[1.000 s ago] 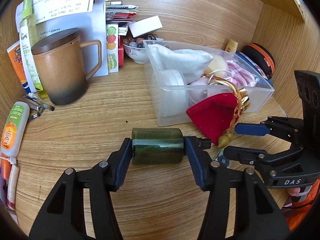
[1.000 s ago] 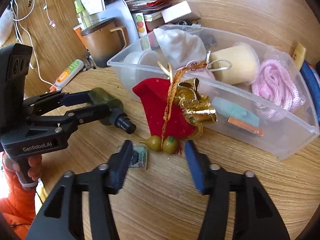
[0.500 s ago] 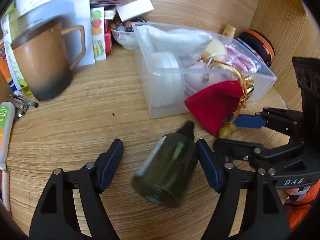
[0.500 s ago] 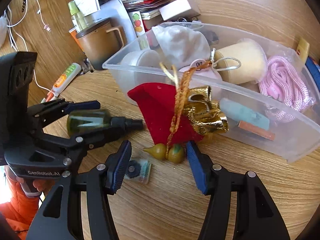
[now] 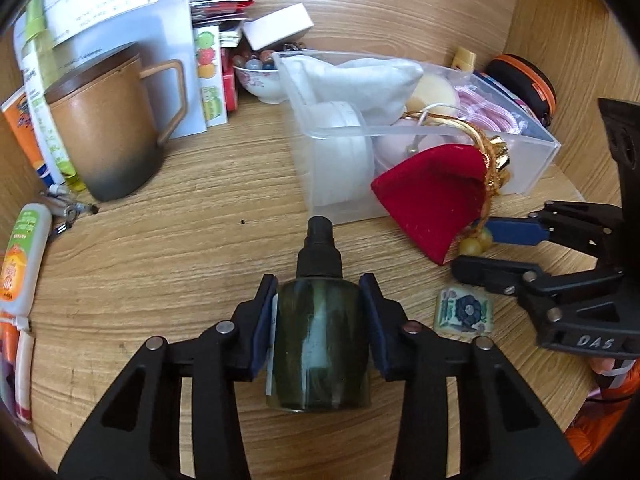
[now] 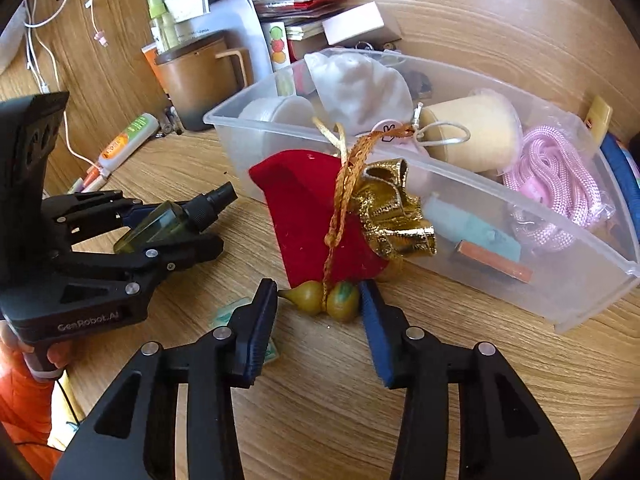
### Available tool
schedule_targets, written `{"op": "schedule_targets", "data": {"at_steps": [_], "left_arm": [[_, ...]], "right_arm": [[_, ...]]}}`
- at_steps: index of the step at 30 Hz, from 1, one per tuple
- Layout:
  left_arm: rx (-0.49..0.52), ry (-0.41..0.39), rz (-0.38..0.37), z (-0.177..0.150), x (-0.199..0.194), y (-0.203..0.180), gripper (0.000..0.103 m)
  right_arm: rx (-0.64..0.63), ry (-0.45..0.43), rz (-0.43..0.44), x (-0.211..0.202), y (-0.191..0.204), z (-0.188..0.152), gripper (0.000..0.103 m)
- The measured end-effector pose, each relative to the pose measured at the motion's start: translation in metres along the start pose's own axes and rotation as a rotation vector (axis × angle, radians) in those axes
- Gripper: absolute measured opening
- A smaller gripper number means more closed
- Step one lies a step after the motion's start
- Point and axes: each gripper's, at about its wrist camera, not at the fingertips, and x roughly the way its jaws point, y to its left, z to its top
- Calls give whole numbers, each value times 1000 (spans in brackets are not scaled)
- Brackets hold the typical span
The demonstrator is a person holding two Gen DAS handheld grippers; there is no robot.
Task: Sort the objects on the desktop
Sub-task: 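Regrasp the green bottle upright with the left gripper and lift it, then lower the green bottle into the clear box and open the left gripper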
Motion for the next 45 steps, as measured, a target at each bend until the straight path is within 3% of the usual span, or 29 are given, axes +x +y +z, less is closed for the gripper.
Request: {"op": "schedule_targets", "data": {"at_steps": [7,21,29,45], "left_arm": [[-25,-46,49,-5,-14,0,41],[-29,-155,48,15,-47,-16,41],[-18,-218,35,37,-63,-22,41],[-11,-234,14,90,-48,-24,41]], "right_arm": [[16,-52,2,-26,-4,-3,39],[32,-179,-41,-81,-19,3,39],[29,-231,-68,-95,-34,16,39],[19,-270,-117,-92,-74,52,39]]}}
